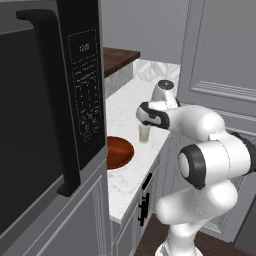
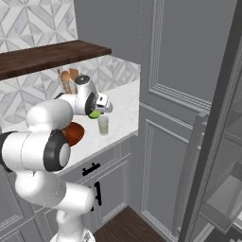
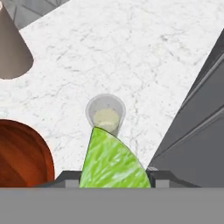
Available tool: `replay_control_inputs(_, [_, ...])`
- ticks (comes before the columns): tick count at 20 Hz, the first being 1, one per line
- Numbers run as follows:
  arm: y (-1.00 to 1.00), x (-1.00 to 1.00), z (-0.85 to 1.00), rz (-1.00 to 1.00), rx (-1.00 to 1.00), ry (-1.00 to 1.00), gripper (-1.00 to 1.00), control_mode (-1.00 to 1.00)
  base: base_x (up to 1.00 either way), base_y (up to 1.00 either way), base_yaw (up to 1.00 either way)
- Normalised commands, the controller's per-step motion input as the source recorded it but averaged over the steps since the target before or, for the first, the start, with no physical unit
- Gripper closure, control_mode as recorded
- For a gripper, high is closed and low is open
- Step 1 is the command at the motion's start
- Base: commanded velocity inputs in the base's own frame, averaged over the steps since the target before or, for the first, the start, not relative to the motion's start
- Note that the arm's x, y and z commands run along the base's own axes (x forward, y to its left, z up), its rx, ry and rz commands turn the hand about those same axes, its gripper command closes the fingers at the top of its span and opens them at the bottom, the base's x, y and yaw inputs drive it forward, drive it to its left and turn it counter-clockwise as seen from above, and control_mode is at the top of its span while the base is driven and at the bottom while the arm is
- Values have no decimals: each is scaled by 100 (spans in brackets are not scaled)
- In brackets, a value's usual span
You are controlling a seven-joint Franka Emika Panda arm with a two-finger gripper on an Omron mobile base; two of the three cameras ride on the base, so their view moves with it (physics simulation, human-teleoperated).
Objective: Grab a lemon wedge from the fridge and one ice cube from the ice bowl, and put them in the glass of lemonade.
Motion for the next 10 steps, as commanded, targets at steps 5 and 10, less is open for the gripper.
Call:
replay_control_inputs(5, [4,50,24,-1,-4,20,100,-100,0,0,0])
replay_control_inputs(10, [9,48,27,0,-4,16,100,-100,0,0,0])
